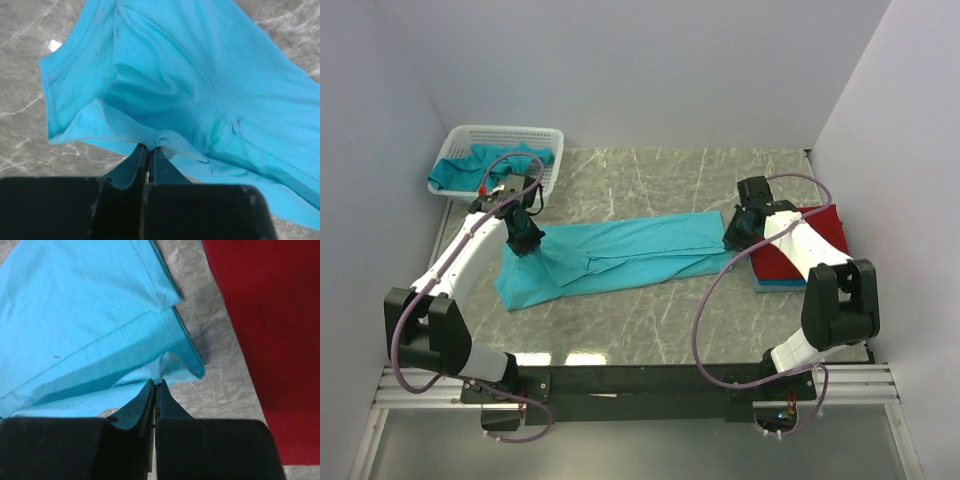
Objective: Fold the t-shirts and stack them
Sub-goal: Fold the tshirt
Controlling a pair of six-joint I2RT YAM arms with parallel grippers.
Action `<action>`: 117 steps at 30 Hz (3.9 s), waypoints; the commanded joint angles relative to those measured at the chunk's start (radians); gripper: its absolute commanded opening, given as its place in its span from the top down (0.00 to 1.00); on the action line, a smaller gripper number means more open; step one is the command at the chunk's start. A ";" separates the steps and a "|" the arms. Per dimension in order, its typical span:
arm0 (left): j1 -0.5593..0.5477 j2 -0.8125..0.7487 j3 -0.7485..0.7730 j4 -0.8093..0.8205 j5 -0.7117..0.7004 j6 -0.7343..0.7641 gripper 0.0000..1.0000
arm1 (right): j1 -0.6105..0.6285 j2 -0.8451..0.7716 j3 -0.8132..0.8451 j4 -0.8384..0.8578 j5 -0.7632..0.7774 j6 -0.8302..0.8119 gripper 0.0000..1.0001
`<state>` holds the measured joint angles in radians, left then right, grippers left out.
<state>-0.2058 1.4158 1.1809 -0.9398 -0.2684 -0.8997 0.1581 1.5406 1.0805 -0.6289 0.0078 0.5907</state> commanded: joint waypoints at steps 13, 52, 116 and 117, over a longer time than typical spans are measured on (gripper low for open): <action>0.034 0.098 0.083 0.025 -0.043 -0.008 0.99 | -0.008 0.122 0.130 0.020 0.015 -0.037 0.97; 0.074 0.270 0.103 0.246 -0.052 -0.097 0.21 | 0.546 0.105 0.206 0.222 -0.193 -0.393 0.38; 0.373 -0.147 -0.592 0.407 0.166 -0.134 0.00 | 0.845 0.832 0.972 0.245 0.159 -0.520 1.00; 0.373 -0.146 -0.590 0.407 0.161 -0.136 0.00 | 0.841 0.834 0.975 0.244 0.159 -0.520 1.00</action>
<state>0.1604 1.2354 0.6029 -0.5419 -0.0910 -1.0550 1.0237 2.4149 2.0312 -0.4286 0.1360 0.0597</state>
